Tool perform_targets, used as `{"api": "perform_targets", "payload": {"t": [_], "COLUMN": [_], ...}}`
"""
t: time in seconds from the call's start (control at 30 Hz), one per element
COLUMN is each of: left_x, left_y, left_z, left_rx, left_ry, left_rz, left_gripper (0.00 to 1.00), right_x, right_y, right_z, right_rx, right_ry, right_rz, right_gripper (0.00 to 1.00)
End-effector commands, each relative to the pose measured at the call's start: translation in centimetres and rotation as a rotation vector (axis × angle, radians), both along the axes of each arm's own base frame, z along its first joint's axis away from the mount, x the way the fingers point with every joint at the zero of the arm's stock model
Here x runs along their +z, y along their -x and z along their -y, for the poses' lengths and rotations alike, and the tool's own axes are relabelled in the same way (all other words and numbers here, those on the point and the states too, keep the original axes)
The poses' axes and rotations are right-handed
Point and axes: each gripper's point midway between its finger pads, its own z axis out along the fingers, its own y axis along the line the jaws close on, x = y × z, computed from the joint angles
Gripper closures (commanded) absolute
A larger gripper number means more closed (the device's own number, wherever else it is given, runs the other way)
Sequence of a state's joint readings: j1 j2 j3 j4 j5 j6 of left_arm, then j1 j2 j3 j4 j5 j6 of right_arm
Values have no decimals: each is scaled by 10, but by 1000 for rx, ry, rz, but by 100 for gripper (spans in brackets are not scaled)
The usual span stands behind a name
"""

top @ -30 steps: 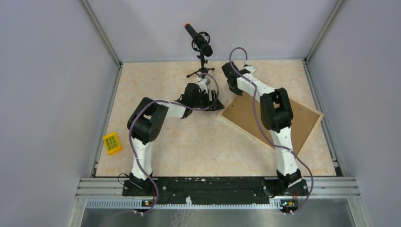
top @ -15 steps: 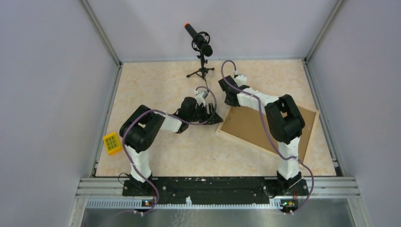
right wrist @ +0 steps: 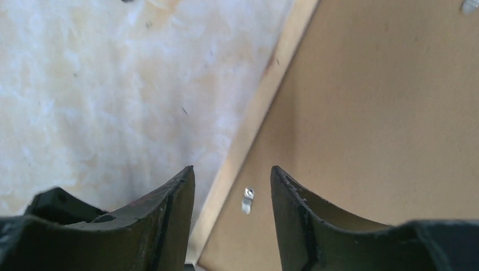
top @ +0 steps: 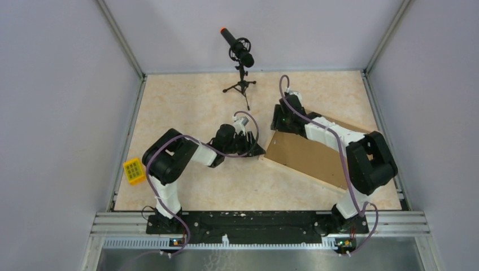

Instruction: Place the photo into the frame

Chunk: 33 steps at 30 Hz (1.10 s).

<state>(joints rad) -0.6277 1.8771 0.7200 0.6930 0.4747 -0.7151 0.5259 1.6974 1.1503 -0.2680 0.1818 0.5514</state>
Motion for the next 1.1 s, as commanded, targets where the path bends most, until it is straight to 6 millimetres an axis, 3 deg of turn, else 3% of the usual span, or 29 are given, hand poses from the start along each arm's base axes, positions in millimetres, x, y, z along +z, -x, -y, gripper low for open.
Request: {"api": "perform_targets", "payload": {"t": [0.0, 0.3, 0.77, 1.07], "left_x": [-15, -18, -18, -24], "left_y": [-2, -5, -5, -2], "left_z": [3, 0, 1, 4], "left_rx": [23, 45, 40, 33], "left_ry": [-14, -37, -37, -39], "left_rz": [-47, -50, -50, -73], "left_gripper": [51, 53, 55, 59], "right_x": [-16, -52, -55, -60], "right_y": [25, 50, 42, 40], "right_z": [-1, -19, -34, -23], "right_rx": [34, 95, 39, -162], "right_ry": [-144, -281, -425, -525], "right_rz": [-47, -153, -121, -105], "right_gripper": [51, 56, 63, 63]}}
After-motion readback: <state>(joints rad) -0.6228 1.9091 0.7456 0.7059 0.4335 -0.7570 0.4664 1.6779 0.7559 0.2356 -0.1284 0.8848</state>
